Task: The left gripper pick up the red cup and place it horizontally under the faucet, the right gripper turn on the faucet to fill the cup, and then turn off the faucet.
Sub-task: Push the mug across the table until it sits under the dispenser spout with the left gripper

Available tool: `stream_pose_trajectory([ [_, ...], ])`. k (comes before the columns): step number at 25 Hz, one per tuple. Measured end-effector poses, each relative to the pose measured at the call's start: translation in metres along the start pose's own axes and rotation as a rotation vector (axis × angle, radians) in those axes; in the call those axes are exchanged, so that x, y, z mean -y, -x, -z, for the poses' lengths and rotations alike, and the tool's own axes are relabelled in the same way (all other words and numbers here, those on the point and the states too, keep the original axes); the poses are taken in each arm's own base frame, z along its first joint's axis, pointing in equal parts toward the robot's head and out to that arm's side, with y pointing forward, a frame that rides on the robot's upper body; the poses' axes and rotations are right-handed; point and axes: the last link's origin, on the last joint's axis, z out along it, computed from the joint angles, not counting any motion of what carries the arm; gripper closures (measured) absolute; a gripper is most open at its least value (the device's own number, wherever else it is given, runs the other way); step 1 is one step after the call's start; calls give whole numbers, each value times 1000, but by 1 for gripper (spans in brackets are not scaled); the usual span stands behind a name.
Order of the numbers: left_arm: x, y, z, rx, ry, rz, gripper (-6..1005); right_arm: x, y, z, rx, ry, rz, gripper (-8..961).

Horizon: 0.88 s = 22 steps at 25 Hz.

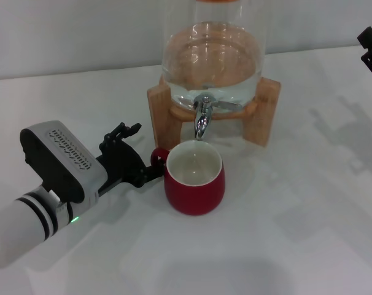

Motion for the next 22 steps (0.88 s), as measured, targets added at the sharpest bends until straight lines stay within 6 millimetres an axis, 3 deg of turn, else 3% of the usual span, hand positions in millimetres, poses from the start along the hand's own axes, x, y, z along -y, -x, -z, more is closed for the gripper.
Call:
stream_pose_trajectory([
  [22, -2, -2, 1, -9, 3, -37, 124, 0, -1, 0, -4, 1, 1, 175],
])
